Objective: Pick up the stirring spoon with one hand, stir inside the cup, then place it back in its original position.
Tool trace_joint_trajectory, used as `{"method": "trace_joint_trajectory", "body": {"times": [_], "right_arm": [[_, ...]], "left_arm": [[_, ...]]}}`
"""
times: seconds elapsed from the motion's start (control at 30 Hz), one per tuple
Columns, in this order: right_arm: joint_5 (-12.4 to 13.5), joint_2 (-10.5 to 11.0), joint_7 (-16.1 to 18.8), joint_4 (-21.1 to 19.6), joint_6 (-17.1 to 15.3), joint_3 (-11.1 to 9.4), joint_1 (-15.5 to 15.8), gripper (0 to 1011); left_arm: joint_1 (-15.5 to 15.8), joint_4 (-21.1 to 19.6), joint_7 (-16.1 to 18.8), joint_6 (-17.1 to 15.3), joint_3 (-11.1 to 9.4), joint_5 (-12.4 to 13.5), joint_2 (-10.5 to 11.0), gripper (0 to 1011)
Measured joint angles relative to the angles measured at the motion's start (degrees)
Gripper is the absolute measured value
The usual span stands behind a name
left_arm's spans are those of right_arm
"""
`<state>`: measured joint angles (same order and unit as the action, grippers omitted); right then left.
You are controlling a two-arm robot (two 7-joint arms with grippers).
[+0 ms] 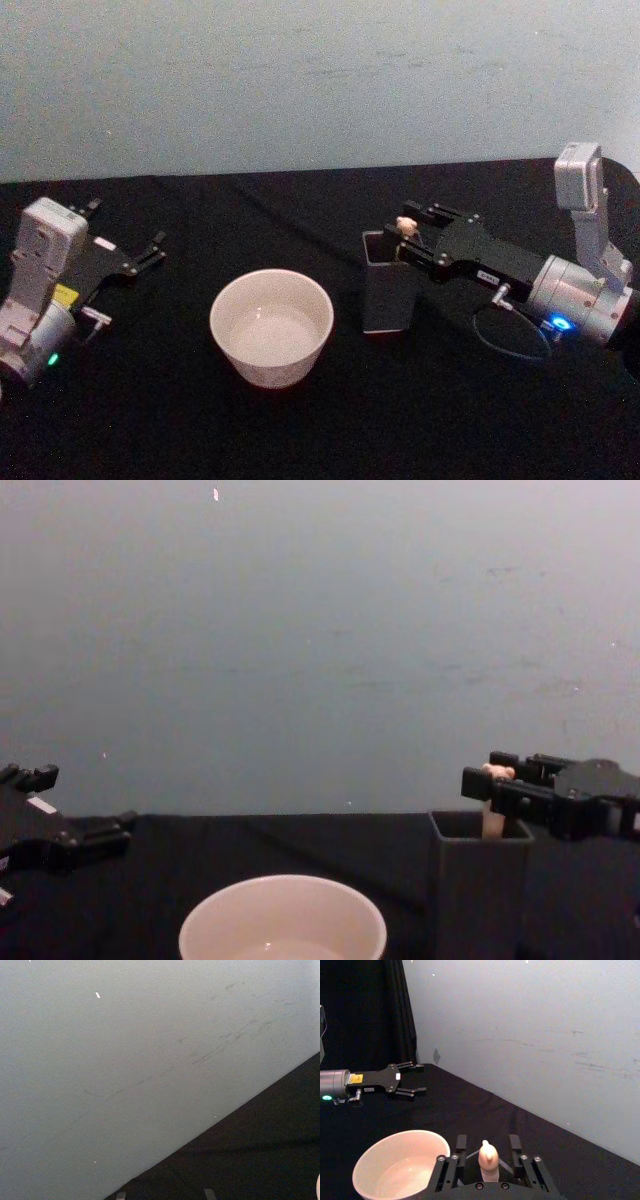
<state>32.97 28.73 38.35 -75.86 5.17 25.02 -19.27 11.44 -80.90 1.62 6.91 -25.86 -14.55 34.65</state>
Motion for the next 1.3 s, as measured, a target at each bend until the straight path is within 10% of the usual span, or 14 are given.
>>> {"method": "trace_joint_trajectory", "body": {"times": [0.53,0.83,1.07,1.3], "right_arm": [[0.06,0.00,0.06,0.05,0.07,-0.03,-0.02,978],[0.50,-0.71,-0.91,-1.56,2.73,-1.77,0.36,1000],[1.59,-2.96,-7.58,-4.48,5.99,-6.66,2.14,1000],[-6.20,-5.77,-21.91,-2.11,5.08,-9.37,3.20,1000]], "left_arm": [[-0.01,0.00,0.00,0.00,0.00,0.00,0.00,1001],[0.00,0.00,0.00,0.00,0.00,0.00,0.00,1001],[0.00,0.00,0.00,0.00,0.00,0.00,0.00,1001],[0.00,0.00,0.00,0.00,0.01,0.00,0.00,1001]]}}
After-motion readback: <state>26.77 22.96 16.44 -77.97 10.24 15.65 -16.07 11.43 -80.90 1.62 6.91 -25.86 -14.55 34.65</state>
